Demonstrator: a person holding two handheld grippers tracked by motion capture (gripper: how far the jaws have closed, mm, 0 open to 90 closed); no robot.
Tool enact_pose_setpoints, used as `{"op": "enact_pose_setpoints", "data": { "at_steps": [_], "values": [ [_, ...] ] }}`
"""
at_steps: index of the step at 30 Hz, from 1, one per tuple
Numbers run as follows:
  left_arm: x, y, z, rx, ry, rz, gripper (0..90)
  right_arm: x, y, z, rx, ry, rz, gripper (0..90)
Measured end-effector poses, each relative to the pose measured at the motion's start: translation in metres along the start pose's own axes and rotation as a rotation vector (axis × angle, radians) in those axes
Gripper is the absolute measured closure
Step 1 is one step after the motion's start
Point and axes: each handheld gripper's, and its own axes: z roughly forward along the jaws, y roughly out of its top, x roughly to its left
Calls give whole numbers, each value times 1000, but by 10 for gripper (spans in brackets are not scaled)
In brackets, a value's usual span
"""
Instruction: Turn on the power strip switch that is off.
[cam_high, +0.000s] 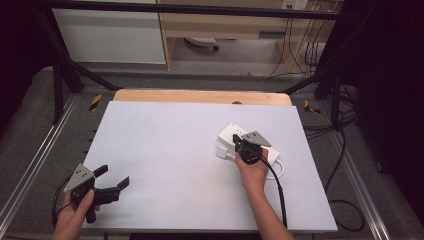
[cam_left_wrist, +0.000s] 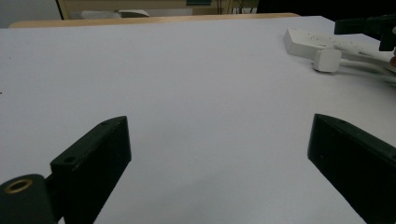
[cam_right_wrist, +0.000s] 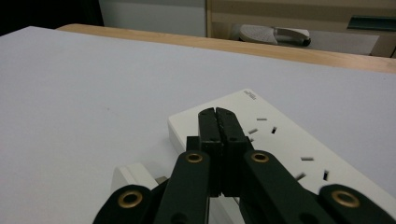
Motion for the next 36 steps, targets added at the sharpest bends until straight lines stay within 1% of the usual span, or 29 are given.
{"op": "enact_pose_setpoints", "data": {
  "at_steps": [4,8,13,15,18,22,36],
  "values": [
    [0,0,0,0,1,1,61,1,-1,2,9,-4,-10,900],
    [0,0,0,-1,0,-1,61,0,-2,5,15,-9,-7,900],
    [0,0,0,-3,-1,0,61,-2,-3,12,27,-28,2,900],
    [0,0,0,-5,0,-1,61,-2,-3,12,27,-32,6,900],
    [0,0,0,-1,-2,0,61,-3,-3,13,37,-40,-4,900],
    [0,0,0,-2,-2,1,61,-4,-4,15,41,-47,-4,900],
    [0,0,0,-3,-2,3,61,-1,-5,17,47,-56,-15,900]
  ]
}}
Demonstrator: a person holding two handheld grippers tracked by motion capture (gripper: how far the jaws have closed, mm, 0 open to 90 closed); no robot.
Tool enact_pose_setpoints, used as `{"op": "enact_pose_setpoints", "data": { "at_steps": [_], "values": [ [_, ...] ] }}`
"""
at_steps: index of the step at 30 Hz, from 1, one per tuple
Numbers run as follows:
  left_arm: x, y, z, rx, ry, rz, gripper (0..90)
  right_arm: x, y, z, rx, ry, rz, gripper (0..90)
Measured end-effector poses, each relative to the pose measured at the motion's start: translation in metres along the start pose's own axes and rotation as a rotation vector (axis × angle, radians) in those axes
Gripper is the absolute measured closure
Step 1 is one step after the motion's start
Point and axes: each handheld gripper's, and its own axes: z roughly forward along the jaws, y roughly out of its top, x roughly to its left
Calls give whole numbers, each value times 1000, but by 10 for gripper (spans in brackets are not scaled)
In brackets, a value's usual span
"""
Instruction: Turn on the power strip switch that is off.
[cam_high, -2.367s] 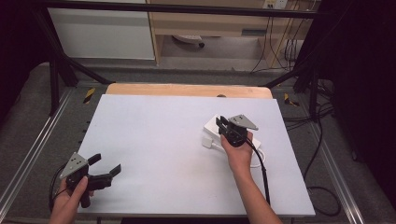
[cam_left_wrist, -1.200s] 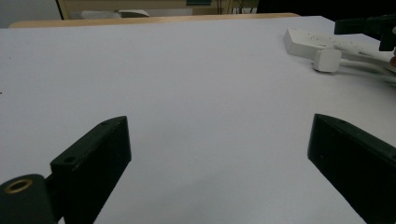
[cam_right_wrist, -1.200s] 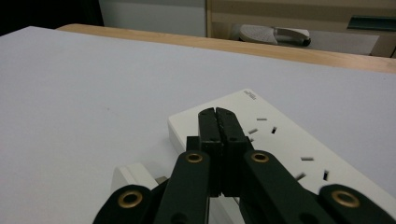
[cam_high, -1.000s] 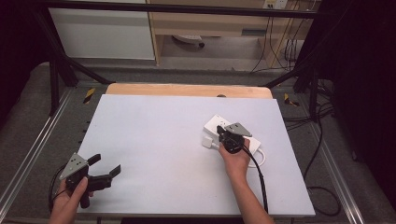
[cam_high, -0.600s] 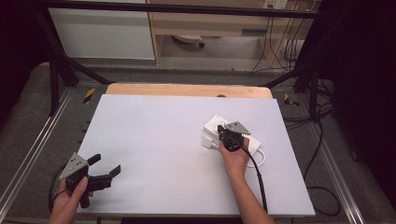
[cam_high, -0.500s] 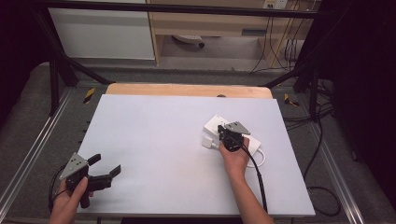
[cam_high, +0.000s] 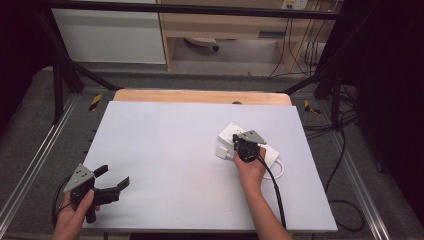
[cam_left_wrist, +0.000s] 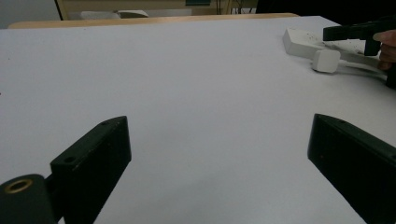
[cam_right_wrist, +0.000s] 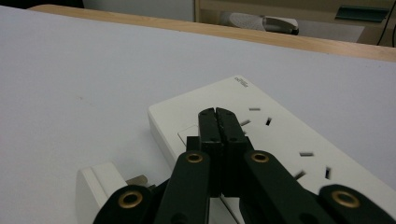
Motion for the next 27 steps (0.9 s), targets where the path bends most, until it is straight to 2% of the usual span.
{"op": "enact_pose_setpoints", "data": {
  "at_steps": [27],
  "values": [
    [0,0,0,3,-1,2,61,4,1,4,33,-7,-22,900]
  ]
}}
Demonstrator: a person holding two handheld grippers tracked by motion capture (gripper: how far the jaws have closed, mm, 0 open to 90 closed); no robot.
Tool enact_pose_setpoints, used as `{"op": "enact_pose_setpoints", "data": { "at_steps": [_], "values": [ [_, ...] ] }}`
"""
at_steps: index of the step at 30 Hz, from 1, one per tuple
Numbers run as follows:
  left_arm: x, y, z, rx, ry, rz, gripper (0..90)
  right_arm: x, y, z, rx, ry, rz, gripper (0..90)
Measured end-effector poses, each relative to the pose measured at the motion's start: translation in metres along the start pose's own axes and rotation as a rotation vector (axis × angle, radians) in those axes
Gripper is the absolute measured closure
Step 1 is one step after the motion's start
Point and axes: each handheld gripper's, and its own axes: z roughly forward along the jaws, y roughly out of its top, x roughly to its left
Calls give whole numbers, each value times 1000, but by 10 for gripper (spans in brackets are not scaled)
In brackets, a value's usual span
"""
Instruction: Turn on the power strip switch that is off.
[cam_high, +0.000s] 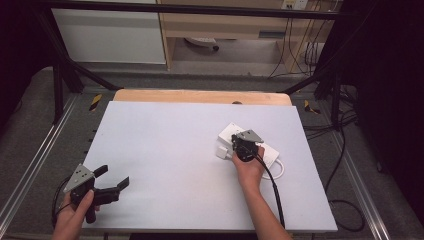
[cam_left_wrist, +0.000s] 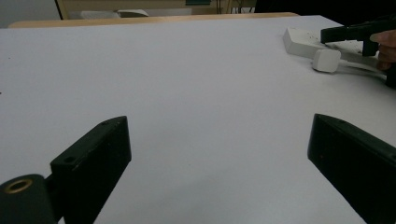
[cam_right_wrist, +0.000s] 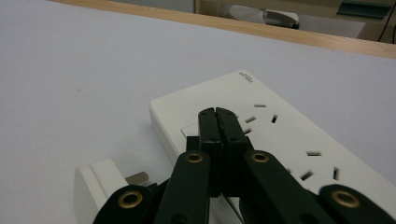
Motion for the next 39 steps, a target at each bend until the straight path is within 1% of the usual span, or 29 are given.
{"op": "enact_pose_setpoints", "data": {
  "at_steps": [29,39],
  "values": [
    [0,0,0,4,0,1,61,4,1,1,8,-9,-34,900],
    [0,0,-1,5,1,-1,61,5,0,0,9,-9,-34,900]
  ]
}}
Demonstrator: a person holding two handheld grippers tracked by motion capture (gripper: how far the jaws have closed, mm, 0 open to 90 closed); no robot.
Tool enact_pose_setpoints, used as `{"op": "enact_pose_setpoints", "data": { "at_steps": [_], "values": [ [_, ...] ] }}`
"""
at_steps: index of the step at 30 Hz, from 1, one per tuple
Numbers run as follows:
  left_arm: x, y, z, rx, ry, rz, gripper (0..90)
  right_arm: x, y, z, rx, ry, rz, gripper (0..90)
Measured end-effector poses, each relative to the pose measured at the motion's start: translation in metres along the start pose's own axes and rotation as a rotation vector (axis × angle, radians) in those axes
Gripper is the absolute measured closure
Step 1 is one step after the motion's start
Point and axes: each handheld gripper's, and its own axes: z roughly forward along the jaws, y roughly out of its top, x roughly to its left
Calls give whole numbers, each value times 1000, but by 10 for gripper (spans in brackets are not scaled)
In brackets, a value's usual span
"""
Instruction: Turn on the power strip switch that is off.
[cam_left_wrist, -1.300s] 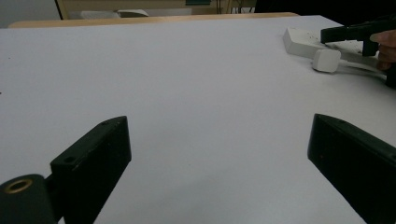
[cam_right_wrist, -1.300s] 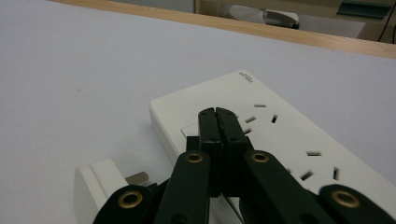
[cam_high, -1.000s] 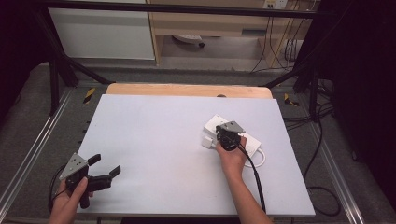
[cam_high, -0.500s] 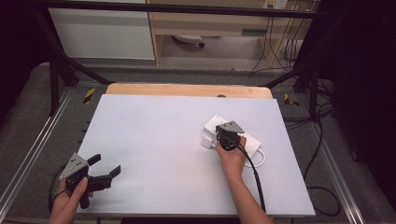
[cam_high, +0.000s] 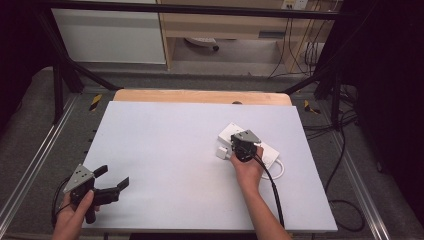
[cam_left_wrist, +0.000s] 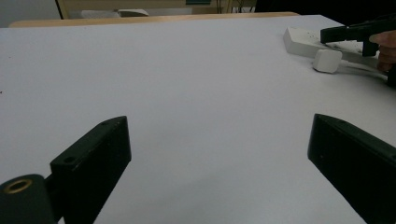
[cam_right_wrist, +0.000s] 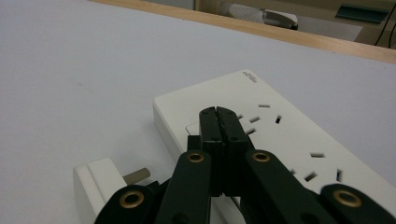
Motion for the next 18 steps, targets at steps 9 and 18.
{"op": "enact_pose_setpoints", "data": {
  "at_steps": [9,18],
  "values": [
    [0,0,0,-2,0,-1,61,-1,0,-1,17,0,4,900],
    [1,0,0,-2,2,-4,61,-4,2,0,26,23,38,900]
  ]
}}
